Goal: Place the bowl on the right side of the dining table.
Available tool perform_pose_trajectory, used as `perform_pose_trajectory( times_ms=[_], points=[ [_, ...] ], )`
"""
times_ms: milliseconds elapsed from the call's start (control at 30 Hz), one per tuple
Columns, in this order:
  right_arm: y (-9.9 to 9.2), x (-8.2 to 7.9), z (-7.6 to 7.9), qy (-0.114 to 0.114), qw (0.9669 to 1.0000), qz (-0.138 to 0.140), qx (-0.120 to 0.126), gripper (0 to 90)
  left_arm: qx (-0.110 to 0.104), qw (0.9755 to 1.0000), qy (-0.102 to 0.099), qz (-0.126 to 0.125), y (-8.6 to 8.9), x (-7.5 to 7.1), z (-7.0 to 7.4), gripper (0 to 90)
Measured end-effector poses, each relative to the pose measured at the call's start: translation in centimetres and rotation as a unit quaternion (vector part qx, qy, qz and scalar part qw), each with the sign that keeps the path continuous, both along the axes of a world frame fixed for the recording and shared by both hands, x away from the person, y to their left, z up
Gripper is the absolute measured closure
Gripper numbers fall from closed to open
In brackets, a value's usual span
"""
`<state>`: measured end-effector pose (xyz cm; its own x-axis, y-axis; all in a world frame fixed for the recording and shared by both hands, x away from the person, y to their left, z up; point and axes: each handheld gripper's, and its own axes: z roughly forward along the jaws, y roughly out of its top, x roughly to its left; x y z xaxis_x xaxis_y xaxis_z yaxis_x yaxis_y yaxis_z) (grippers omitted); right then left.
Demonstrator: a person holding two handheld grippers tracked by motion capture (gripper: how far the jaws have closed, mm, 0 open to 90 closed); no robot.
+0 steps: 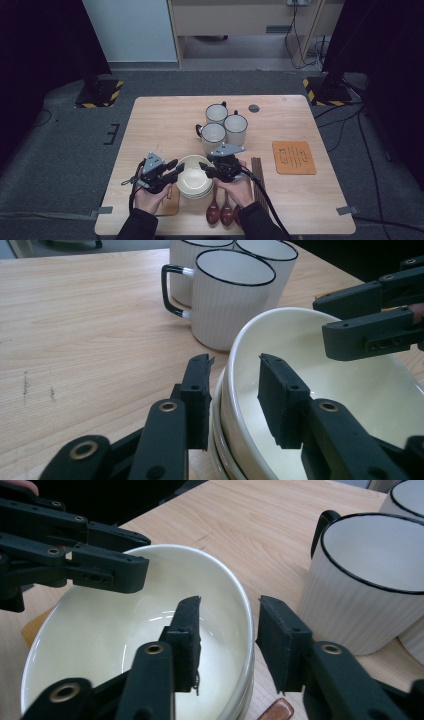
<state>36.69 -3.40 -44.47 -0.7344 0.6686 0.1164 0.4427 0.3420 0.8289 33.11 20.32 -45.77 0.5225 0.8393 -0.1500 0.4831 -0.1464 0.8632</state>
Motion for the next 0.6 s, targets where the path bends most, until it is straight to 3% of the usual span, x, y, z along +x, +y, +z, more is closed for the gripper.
perform_pose_trajectory(
  times_ms=[400,600],
  points=[
    [0.47,0.16,-0.46,0.003,0.9996,-0.009,-0.028,72.9,0.006,0.9999,0.009,-0.003,-0.17,0.21,-0.45,77.3],
    [0.57,0.15,-0.50,-0.002,0.9991,-0.019,-0.039,81.6,0.015,0.9999,0.005,0.001,-0.40,0.18,-0.53,78.7]
  ],
)
